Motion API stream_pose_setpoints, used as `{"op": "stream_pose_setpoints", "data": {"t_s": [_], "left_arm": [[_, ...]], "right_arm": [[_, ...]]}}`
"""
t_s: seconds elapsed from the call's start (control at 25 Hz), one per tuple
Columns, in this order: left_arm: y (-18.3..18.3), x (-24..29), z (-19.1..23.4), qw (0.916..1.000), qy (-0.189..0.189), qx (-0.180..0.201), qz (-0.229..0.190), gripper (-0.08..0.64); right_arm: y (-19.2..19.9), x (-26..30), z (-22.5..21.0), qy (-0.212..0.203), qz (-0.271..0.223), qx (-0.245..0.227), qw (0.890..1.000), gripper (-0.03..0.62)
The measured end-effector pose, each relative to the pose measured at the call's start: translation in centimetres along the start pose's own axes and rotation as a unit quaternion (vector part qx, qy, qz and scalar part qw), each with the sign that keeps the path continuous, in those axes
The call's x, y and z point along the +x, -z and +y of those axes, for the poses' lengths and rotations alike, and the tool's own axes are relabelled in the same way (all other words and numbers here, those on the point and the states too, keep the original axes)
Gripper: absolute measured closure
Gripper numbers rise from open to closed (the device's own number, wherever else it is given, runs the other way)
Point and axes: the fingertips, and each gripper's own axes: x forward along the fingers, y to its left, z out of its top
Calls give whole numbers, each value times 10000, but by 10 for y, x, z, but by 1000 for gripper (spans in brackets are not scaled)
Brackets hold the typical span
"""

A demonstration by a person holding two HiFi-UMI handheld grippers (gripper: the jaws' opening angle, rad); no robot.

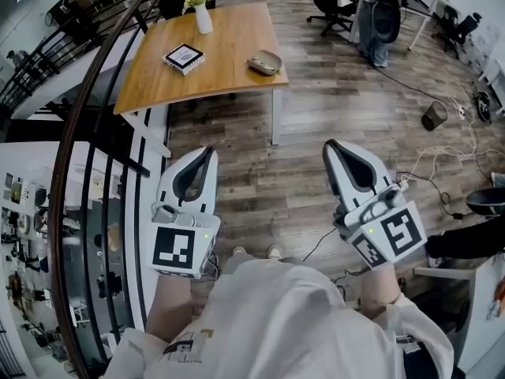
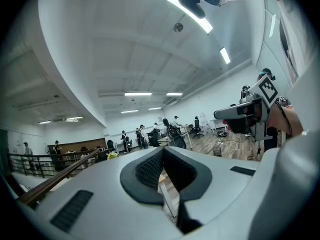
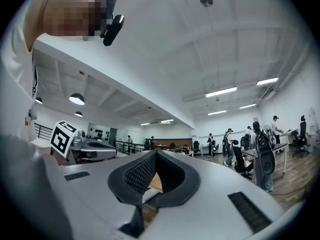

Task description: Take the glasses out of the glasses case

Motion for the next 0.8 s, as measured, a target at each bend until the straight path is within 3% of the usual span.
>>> {"op": "stream_pose_setpoints", "data": {"t_s": [0.12,0.28,0.36,0.4,0.56,0.8], "left_arm": [[0,5,-1,10000,32,59,-47,543],[4,16,0,10000,51,47,-13,543],[5,20,0,10000,56,49,-3,543],[5,22,-1,10000,55,51,-8,543],[8,32,-3,9998,42,-103,156,543],[25,52,-2,9998,76,-18,180,543]], "right_arm": [[3,0,-5,50,56,-54,10000,568],[4,3,-24,412,-10,62,9991,548],[4,4,-32,502,-35,170,9986,422],[5,4,-35,500,-38,204,9985,397],[7,6,-41,389,-31,188,9991,375],[20,11,-55,340,55,278,9990,374]]}}
